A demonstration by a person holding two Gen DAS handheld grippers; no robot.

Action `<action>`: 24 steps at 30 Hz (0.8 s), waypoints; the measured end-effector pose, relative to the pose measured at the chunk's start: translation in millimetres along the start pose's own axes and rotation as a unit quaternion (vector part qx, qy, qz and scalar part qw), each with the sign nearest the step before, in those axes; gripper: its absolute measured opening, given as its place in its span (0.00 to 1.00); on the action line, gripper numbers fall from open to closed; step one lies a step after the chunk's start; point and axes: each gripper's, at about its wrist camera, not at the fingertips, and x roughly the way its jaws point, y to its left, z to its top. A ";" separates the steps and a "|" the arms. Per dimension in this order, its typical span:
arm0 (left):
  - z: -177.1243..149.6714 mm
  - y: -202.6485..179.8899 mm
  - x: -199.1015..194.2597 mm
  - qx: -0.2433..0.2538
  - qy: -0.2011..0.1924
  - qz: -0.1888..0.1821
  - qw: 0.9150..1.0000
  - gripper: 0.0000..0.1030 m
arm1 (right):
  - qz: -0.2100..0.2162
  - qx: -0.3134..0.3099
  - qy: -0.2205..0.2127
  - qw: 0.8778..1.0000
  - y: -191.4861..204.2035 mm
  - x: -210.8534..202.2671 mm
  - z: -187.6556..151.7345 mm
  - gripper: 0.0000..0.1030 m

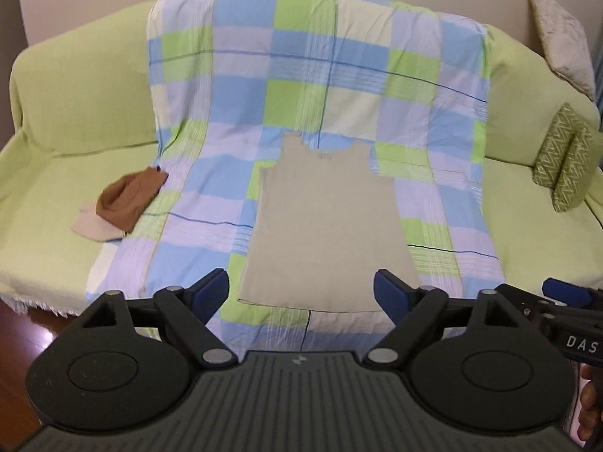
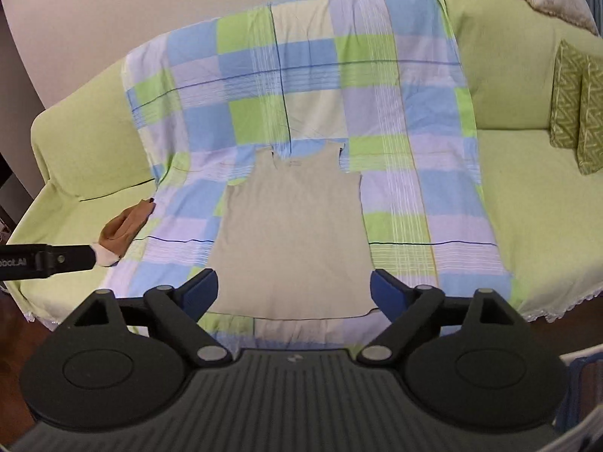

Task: Fold clothes
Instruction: 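Pull both tools back away from the flattened beige top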

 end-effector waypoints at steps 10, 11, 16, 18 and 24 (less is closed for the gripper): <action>-3.0 30.5 -29.2 0.002 -0.005 0.017 1.000 0.86 | -0.028 0.031 0.000 0.999 22.5 -27.3 -18.6 0.92; -3.7 32.9 -28.9 0.001 -0.004 0.017 1.000 0.86 | -0.032 0.035 0.001 0.999 23.4 -25.6 -20.6 0.92; -8.0 45.6 -28.4 0.007 0.003 0.028 1.000 0.85 | -0.044 0.044 -0.015 0.998 35.0 -23.8 -25.7 0.98; -9.0 51.6 -29.2 0.008 0.006 0.029 1.000 0.85 | -0.049 0.045 -0.017 0.998 39.2 -24.0 -26.7 0.98; -10.3 55.7 -29.8 0.015 0.015 0.025 0.999 0.85 | -0.064 0.042 -0.015 0.997 51.3 -24.8 -26.9 0.98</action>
